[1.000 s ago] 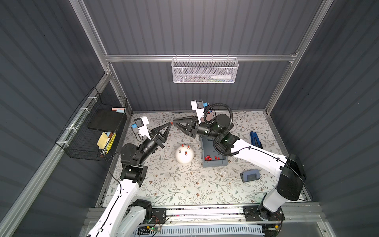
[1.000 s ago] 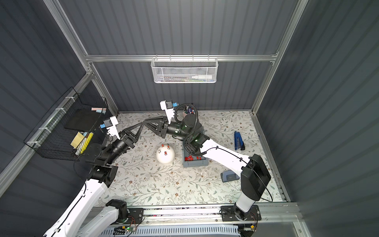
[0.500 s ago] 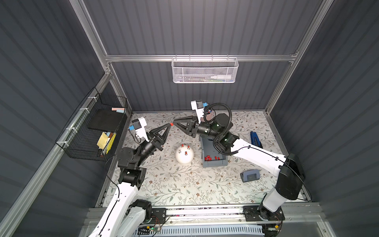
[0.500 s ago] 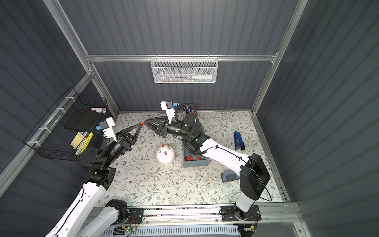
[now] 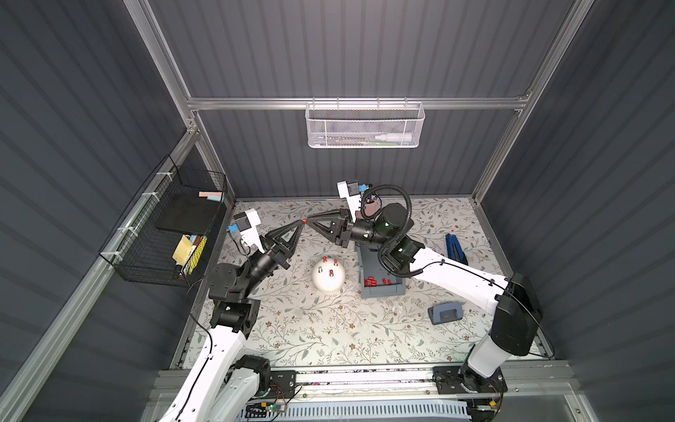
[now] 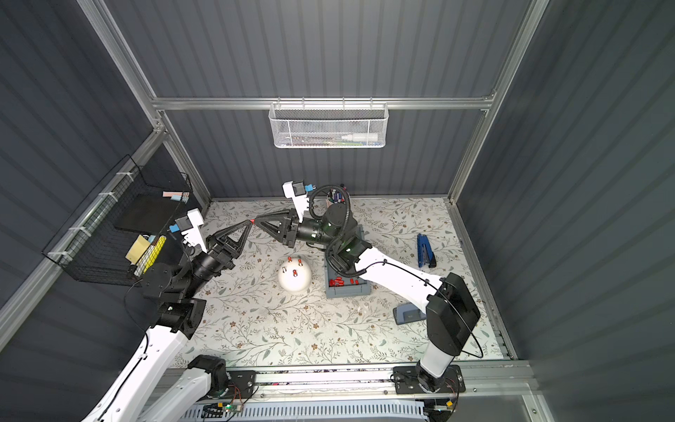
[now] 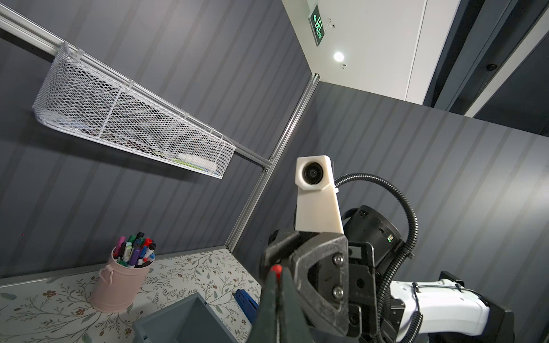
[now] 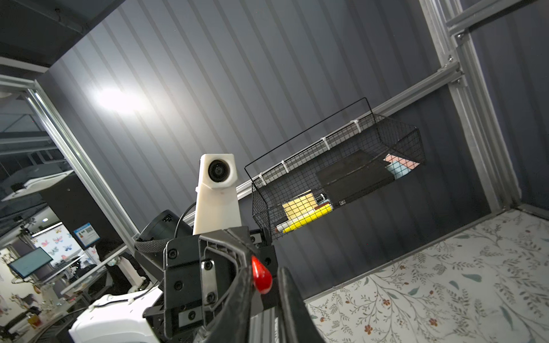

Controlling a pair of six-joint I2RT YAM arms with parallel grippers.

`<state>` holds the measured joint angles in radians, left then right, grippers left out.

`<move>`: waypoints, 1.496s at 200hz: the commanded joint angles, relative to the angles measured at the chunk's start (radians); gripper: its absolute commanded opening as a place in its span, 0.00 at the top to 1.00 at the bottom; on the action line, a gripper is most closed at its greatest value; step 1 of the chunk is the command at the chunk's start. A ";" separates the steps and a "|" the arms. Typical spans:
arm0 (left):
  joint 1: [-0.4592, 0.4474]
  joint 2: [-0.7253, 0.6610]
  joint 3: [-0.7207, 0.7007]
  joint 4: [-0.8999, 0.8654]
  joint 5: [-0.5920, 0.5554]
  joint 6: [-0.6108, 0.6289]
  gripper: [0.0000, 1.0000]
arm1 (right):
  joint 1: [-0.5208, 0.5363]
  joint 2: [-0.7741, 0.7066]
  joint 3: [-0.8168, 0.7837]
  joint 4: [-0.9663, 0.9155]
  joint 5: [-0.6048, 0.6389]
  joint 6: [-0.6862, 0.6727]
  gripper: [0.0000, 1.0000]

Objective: Cover the protruding screws with screw protection sleeves
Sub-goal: Pick up the screw protection sleeve from the storage box.

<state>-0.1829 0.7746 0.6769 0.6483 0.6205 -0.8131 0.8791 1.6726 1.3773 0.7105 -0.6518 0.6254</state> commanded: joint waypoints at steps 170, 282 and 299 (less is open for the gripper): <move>0.003 -0.026 -0.016 0.033 0.005 0.019 1.00 | 0.007 0.002 -0.001 0.085 -0.053 0.032 0.81; 0.003 -0.006 -0.005 0.070 0.007 -0.004 1.00 | 0.005 0.014 0.000 0.097 -0.057 0.054 0.83; 0.003 -0.003 -0.005 0.071 0.008 -0.006 1.00 | 0.005 0.016 0.000 0.095 -0.058 0.052 0.83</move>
<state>-0.1818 0.7685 0.6655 0.6868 0.6174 -0.8070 0.8799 1.6726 1.3762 0.7563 -0.6849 0.6582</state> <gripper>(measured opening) 0.055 0.173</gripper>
